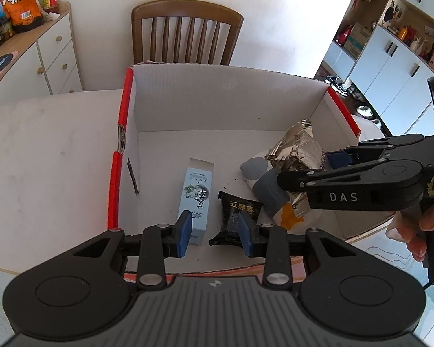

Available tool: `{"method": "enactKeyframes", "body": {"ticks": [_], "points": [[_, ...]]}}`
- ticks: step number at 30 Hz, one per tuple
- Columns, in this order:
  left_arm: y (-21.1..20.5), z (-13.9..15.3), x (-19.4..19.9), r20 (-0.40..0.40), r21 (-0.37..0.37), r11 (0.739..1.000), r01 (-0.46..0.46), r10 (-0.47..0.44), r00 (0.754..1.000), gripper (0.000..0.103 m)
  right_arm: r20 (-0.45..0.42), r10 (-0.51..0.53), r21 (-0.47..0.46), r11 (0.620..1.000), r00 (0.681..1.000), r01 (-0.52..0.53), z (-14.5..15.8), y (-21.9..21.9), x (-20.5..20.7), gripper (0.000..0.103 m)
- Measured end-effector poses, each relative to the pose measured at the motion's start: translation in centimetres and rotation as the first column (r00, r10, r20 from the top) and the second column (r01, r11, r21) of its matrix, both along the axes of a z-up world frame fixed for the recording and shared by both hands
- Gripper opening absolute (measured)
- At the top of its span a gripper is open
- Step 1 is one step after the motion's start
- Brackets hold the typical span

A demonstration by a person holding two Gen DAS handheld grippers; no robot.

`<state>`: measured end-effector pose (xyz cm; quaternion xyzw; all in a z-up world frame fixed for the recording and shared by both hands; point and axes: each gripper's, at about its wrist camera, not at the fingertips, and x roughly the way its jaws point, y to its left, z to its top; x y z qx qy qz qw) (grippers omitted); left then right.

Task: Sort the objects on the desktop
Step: 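Release the black bag with the left tool while the right tool drops the silver bag into the box, then withdraw both open tools from the box toward the yellow bun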

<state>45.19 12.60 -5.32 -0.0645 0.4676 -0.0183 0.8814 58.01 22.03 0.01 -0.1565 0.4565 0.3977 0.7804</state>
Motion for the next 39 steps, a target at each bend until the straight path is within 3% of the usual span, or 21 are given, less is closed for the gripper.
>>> {"method": "enactKeyframes", "body": {"ticks": [3, 7, 15, 39], "points": [[-0.2, 0.0, 0.0, 0.001, 0.002, 1.000, 0.005, -0.005, 1.000, 0.034, -0.012, -0.013, 0.009, 1.000, 1.000, 0.013, 0.0, -0.2, 0.3, 0.051], [-0.5, 0.2, -0.1, 0.008, 0.013, 1.000, 0.014, -0.014, 1.000, 0.034, -0.026, -0.015, 0.040, 0.999, 1.000, 0.016, 0.6, -0.5, 0.5, 0.063], [-1.1, 0.7, -0.3, 0.020, 0.028, 1.000, 0.015, -0.016, 1.000, 0.034, -0.022, -0.029, 0.092, 0.995, 0.999, 0.031, 2.4, -1.2, 0.6, 0.063], [-1.9, 3.9, -3.7, 0.083, 0.031, 0.999, 0.027, -0.029, 0.996, 0.038, 0.033, -0.029, 0.133, 0.991, 0.999, 0.024, 6.5, -4.1, -3.2, 0.063]]}}
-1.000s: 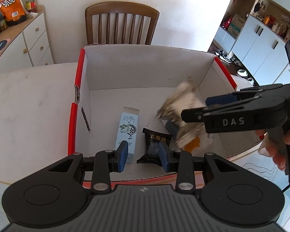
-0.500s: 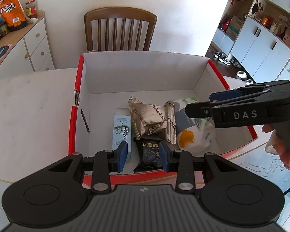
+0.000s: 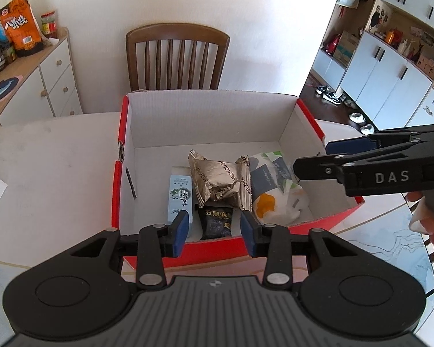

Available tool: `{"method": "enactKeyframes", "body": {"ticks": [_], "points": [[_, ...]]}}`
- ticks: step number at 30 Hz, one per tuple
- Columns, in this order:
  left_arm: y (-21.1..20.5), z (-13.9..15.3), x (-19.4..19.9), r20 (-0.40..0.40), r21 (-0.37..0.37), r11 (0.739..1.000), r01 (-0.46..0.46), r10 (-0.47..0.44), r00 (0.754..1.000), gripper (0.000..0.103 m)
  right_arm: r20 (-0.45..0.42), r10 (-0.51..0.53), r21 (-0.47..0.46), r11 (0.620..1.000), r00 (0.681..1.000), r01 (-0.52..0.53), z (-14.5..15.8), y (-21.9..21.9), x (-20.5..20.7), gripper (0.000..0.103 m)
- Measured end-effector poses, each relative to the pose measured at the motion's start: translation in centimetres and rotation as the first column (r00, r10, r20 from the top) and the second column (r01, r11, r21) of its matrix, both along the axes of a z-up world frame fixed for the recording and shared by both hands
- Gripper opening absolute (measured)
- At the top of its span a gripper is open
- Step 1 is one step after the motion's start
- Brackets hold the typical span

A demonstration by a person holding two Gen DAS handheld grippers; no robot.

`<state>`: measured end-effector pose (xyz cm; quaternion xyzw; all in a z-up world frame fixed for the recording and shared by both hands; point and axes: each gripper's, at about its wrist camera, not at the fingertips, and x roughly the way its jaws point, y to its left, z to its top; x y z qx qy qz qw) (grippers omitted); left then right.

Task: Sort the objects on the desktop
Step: 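Withdraw both open tools from the box toward the yellow bun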

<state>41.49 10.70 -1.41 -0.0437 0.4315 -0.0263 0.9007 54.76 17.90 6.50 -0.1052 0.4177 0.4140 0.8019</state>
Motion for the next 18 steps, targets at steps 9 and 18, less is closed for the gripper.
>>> {"method": "enactKeyframes", "body": {"ticks": [9, 18], "points": [[-0.2, 1.4, -2.4, 0.030, -0.016, 1.000, 0.001, 0.000, 1.000, 0.053, 0.012, -0.008, 0.031, 0.999, 1.000, 0.008, 2.1, -2.3, -2.4, 0.064], [-1.2, 2.8, -4.9, 0.055, -0.009, 1.000, 0.011, -0.010, 0.998, 0.070, 0.007, -0.010, 0.034, 0.999, 1.000, 0.009, 2.5, -4.9, -5.4, 0.064]]}}
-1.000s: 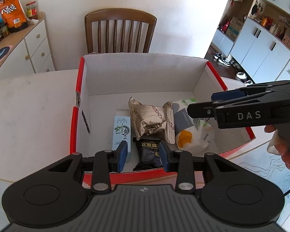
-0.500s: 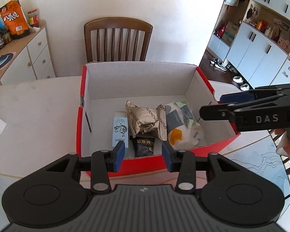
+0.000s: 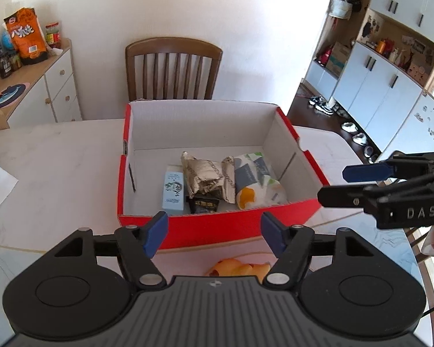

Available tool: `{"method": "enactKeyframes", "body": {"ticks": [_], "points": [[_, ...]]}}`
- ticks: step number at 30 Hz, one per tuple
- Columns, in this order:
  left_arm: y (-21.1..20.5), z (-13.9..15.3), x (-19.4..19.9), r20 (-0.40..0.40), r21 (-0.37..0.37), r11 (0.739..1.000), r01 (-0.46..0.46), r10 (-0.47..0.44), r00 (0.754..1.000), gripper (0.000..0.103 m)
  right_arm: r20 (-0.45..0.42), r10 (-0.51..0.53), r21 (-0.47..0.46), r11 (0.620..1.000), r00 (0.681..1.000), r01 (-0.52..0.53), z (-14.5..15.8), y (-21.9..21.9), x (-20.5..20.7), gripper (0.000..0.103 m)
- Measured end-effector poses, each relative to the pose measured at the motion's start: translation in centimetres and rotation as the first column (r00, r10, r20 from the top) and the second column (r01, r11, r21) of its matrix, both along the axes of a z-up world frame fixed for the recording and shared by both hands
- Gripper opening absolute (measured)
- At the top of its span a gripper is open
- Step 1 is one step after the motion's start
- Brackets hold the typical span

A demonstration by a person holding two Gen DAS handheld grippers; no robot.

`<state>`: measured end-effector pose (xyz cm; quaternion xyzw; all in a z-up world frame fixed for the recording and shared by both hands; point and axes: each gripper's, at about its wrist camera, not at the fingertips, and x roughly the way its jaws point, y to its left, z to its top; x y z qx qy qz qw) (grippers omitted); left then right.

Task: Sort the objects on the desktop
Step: 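Withdraw both open tools from the box toward the yellow bun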

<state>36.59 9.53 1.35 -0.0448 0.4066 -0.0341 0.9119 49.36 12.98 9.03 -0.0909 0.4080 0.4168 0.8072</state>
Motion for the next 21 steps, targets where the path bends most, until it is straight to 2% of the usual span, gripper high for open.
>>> {"method": "enactKeyframes", "body": {"ticks": [3, 7, 12, 13, 15, 21], "points": [[-0.7, 0.3, -1.0, 0.013, 0.025, 1.000, 0.019, -0.019, 1.000, 0.070, 0.008, 0.000, -0.008, 1.000, 1.000, 0.000, 0.0, -0.8, -1.3, 0.064], [-0.8, 0.5, -2.4, 0.014, -0.006, 0.999, 0.040, -0.040, 0.999, 0.070, 0.004, 0.009, -0.015, 1.000, 1.000, -0.009, -0.1, -1.8, -3.2, 0.064], [-0.7, 0.6, -4.1, 0.023, -0.017, 0.998, 0.061, -0.061, 0.998, 0.078, -0.011, 0.009, -0.003, 1.000, 1.000, -0.009, 0.0, -3.3, -5.4, 0.066], [-0.7, 0.6, -4.5, 0.022, -0.016, 0.998, 0.068, -0.068, 0.997, 0.079, -0.011, 0.006, -0.002, 1.000, 1.000, -0.006, 0.0, -3.7, -5.8, 0.071], [-0.8, 0.5, -5.2, 0.021, -0.019, 0.997, 0.081, -0.080, 0.997, 0.083, -0.005, 0.001, -0.004, 1.000, 1.000, -0.001, 0.0, -4.3, -6.6, 0.072], [-1.0, 0.2, -7.3, 0.013, -0.027, 0.993, 0.114, -0.114, 0.993, 0.087, -0.015, -0.026, -0.004, 1.000, 1.000, 0.026, -0.3, -5.9, -8.8, 0.075]]}}
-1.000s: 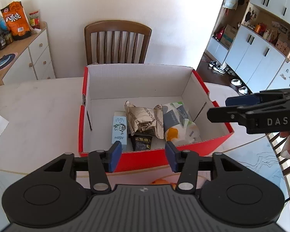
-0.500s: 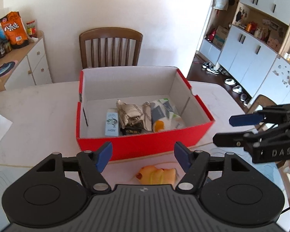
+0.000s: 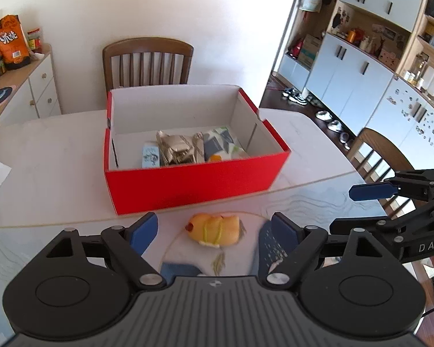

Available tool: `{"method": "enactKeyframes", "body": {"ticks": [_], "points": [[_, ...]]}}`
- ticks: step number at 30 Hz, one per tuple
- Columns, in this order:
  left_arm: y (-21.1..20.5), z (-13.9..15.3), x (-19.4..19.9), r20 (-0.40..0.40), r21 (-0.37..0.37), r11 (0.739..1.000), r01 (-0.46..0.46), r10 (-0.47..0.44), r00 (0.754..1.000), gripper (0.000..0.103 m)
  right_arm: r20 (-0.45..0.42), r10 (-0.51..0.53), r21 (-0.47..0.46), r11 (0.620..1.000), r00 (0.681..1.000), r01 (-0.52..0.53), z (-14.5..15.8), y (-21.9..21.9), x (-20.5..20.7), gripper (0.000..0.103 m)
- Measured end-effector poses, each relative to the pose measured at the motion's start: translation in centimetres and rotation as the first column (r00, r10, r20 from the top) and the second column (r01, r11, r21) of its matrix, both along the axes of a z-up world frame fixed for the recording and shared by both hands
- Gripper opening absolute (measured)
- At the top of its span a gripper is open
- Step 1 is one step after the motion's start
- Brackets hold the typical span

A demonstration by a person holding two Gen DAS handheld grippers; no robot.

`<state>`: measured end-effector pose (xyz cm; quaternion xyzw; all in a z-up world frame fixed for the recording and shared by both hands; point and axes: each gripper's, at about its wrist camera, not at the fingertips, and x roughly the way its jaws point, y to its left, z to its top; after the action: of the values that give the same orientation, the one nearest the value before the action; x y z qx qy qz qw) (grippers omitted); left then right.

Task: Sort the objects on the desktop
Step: 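Withdraw both open tools from the box toward the yellow bun, then grasp the blueberry bread bag with the right tool while the left tool grasps a black snack bag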

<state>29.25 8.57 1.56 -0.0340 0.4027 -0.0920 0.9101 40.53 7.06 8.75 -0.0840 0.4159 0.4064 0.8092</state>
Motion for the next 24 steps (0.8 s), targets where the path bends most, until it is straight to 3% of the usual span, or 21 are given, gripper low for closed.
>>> {"method": "enactKeyframes", "body": {"ticks": [2, 9, 15, 24], "points": [[0.0, -0.1, -0.7, -0.003, -0.006, 1.000, 0.010, -0.010, 1.000, 0.103, 0.000, -0.018, -0.003, 1.000, 1.000, 0.018, -0.2, -0.6, -0.6, 0.076], [-0.3, 0.1, -3.2, 0.014, -0.015, 0.999, 0.046, -0.046, 0.999, 0.103, 0.003, -0.070, -0.009, 0.998, 0.998, 0.070, -0.7, -2.6, -2.9, 0.076], [-0.8, -0.3, -5.3, 0.021, 0.027, 0.995, 0.091, -0.091, 0.996, 0.103, 0.022, -0.108, -0.031, 0.994, 0.994, 0.109, -1.2, -4.0, -4.9, 0.076], [-2.3, -2.8, -8.2, -0.033, 0.020, 0.985, 0.171, -0.171, 0.985, 0.103, 0.049, -0.164, -0.068, 0.984, 0.985, 0.167, -2.2, -6.5, -7.4, 0.076]]}}
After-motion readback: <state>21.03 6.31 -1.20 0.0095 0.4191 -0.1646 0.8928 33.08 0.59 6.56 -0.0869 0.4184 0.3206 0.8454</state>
